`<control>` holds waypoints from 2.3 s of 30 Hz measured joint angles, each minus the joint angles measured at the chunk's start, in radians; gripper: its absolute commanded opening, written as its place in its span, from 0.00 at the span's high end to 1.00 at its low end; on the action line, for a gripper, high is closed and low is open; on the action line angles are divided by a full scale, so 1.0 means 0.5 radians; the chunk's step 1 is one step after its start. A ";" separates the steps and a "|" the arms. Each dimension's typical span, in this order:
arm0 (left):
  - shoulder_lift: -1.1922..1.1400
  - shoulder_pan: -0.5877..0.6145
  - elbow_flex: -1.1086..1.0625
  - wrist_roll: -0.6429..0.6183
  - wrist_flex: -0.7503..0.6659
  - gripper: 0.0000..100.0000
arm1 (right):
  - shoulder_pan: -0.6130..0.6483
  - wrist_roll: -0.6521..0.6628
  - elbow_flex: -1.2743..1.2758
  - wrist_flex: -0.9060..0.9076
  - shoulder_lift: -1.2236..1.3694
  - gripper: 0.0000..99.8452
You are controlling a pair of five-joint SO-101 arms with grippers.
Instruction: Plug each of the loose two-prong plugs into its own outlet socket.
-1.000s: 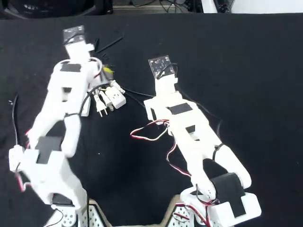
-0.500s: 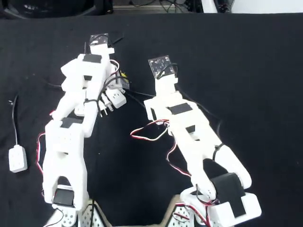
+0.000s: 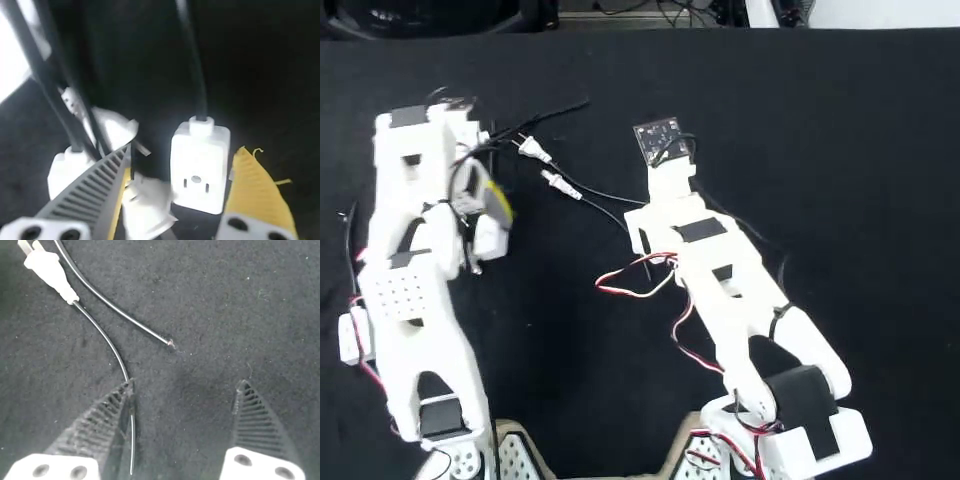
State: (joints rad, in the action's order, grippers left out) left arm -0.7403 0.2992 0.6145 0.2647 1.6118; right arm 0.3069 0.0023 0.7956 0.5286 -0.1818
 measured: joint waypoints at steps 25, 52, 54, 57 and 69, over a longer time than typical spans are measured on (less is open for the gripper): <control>-0.003 0.509 0.749 0.377 0.282 0.78 | 0.000 0.000 0.000 0.000 0.000 0.70; -0.629 -0.144 0.850 -0.239 -1.102 0.70 | 0.000 0.000 0.000 0.000 0.000 0.70; -0.641 -0.092 0.899 -0.147 -0.994 0.70 | 0.000 0.000 0.000 0.000 0.000 0.70; -0.641 0.009 0.961 0.061 -0.819 0.70 | 0.000 0.000 0.000 0.000 0.000 0.70; -0.651 0.359 0.939 0.405 -0.537 0.73 | 0.000 0.000 0.000 0.000 0.000 0.70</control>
State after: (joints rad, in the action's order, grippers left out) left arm -1.0656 0.4787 1.0840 0.4672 1.3433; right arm 0.3069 0.0023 0.7956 0.5286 -0.1818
